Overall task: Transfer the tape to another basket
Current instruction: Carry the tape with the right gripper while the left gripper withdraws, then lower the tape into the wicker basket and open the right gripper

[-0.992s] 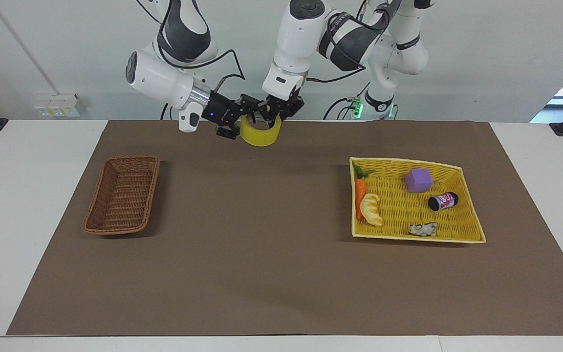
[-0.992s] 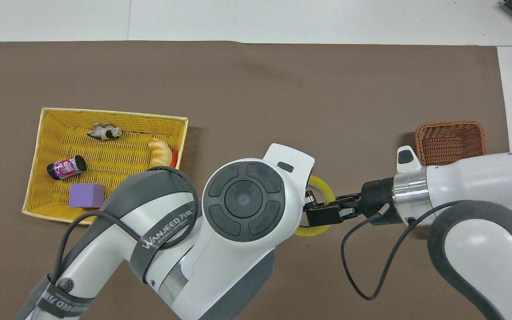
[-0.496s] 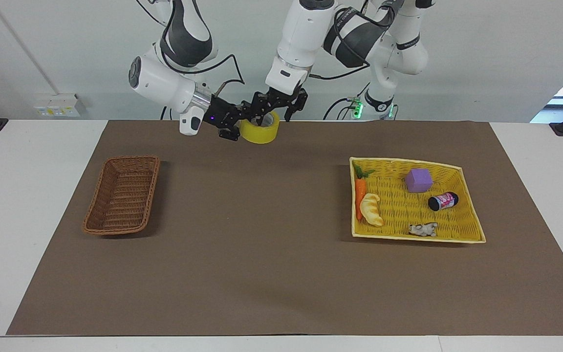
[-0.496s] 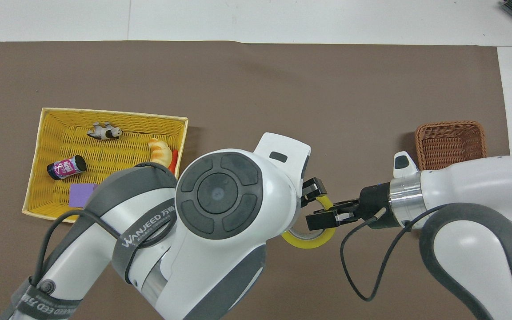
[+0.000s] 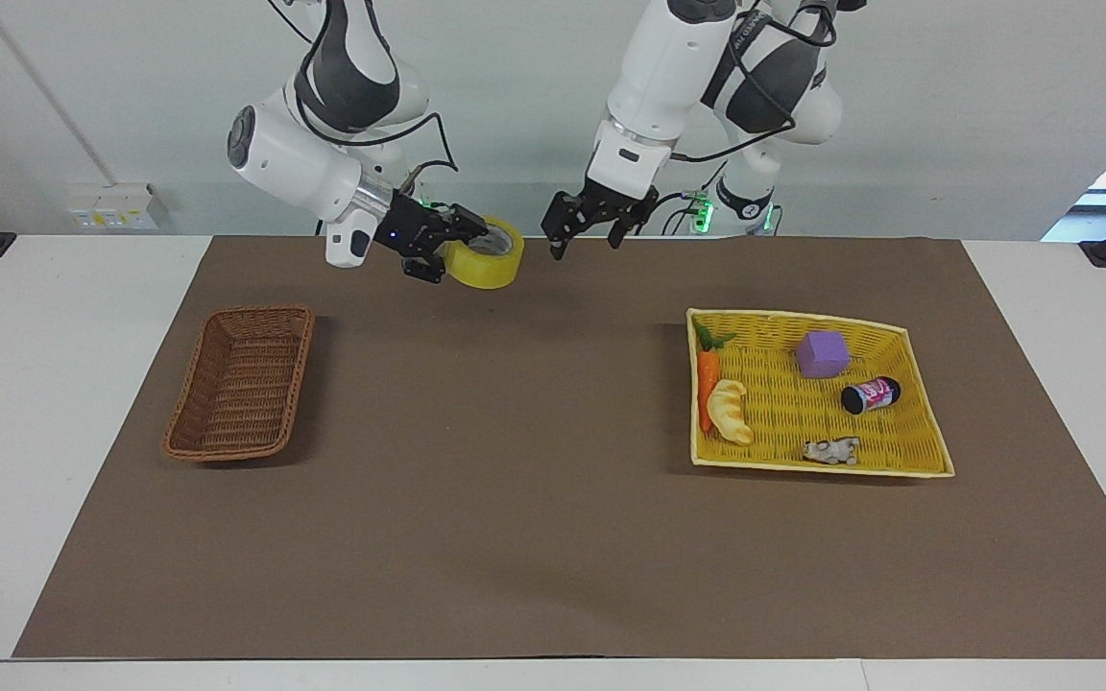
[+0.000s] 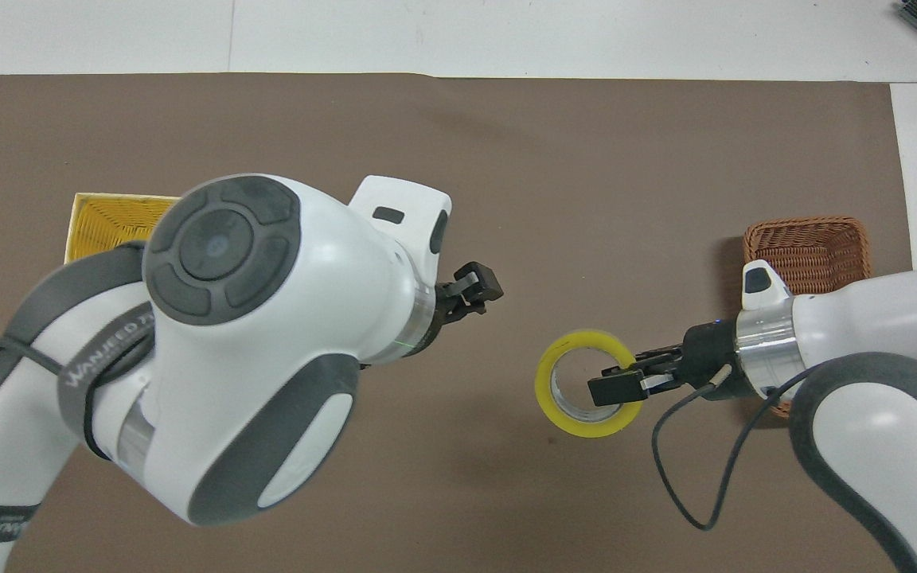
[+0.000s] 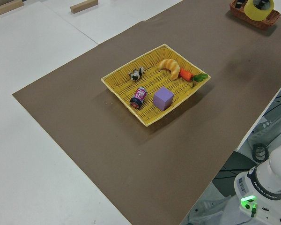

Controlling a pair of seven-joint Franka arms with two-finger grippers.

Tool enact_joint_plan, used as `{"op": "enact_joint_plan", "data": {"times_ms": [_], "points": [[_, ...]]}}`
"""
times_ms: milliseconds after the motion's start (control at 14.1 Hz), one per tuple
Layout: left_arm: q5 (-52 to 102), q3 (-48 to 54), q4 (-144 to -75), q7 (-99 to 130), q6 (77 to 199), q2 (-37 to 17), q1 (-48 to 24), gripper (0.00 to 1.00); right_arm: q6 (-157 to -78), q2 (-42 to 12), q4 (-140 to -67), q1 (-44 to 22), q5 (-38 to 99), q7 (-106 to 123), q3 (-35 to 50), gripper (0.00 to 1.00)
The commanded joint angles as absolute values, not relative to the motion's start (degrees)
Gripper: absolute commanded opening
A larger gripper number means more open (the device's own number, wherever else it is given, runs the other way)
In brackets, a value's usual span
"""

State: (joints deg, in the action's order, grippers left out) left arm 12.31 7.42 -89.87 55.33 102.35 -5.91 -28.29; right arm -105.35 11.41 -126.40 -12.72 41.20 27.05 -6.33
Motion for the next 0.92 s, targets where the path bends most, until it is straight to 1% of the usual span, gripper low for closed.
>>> {"op": "enact_joint_plan", "data": {"times_ms": [0, 142, 283, 425, 567, 638, 780, 850], "points": [[13.4, 7.8, -90.4, 47.1, 99.0, -5.4, -21.9, 1.0, -98.7, 11.1, -123.4, -4.3, 38.8, 31.9, -6.1, 0.0], [13.4, 7.8, -90.6, 40.5, 98.4, -5.8, -17.0, 1.0, -95.7, 9.2, -120.4, 1.3, 35.9, 33.0, -6.2, 0.0], [12.9, 7.8, -90.8, 35.0, 98.1, -6.0, -12.7, 1.0, -96.9, 6.4, -116.7, 2.5, 30.2, 30.8, -6.2, 0.0], [12.7, 7.8, -90.9, 29.1, 97.0, -6.2, -8.6, 1.0, -98.2, 2.7, -113.3, 3.2, 27.6, 22.5, -6.2, 0.0], [9.1, 7.6, -90.8, 26.9, 96.2, -6.1, -6.6, 1.0, -104.1, -1.9, -112.9, 5.0, 24.6, 20.4, -6.2, 0.0], [8.4, 7.6, -90.8, 23.1, 95.5, -6.0, -4.8, 1.0, -105.9, -3.6, -112.9, 5.9, 24.4, 20.4, -6.2, 0.0], [8.2, 7.6, -90.7, 12.5, 94.7, -5.9, -0.8, 1.0, -107.4, -6.7, -112.8, 9.3, 24.7, 20.9, -6.3, 0.0], [7.7, 7.5, -90.7, 9.3, 94.6, -5.9, -0.2, 1.0, -108.4, -7.3, -112.8, 10.1, 24.7, 20.8, -6.3, 0.0]]}}
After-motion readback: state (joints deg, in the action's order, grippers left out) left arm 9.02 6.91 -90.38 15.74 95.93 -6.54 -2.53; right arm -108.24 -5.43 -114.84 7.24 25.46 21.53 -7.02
